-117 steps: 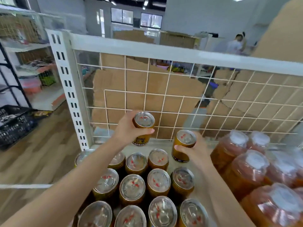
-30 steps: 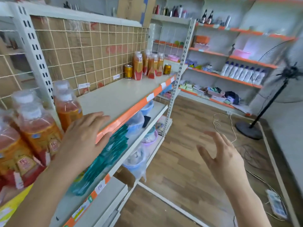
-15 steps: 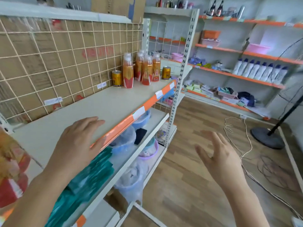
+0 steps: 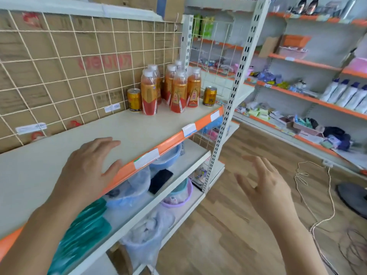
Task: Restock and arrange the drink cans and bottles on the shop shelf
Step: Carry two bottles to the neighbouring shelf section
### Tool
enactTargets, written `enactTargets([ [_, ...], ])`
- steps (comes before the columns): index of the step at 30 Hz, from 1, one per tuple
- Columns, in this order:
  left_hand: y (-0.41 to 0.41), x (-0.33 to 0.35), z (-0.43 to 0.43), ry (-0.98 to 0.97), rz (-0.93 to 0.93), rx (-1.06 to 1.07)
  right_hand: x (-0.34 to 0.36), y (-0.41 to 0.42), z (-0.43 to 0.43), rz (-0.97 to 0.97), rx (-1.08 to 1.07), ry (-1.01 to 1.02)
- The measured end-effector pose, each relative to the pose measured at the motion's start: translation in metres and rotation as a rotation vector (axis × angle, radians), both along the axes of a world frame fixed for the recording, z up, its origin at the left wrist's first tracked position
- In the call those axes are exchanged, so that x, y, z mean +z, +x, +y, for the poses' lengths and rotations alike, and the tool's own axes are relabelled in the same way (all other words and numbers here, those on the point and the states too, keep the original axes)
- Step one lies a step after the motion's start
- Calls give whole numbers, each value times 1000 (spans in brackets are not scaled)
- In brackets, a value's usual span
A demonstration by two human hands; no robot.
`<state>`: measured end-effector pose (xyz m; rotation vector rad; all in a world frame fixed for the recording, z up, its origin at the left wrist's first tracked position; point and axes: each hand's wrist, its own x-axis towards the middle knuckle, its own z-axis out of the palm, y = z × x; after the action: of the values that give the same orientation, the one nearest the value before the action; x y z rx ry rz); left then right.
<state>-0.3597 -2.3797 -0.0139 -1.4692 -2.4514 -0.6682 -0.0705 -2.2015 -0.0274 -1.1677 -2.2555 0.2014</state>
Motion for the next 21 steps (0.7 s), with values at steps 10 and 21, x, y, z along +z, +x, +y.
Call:
enactTargets([
  [10,-66,-10,132,69,-41,43,-3,-61,131,-5,51,-19],
  [21,-182,-6,303,286,-308,114,4,-237,296,82,275,-51],
])
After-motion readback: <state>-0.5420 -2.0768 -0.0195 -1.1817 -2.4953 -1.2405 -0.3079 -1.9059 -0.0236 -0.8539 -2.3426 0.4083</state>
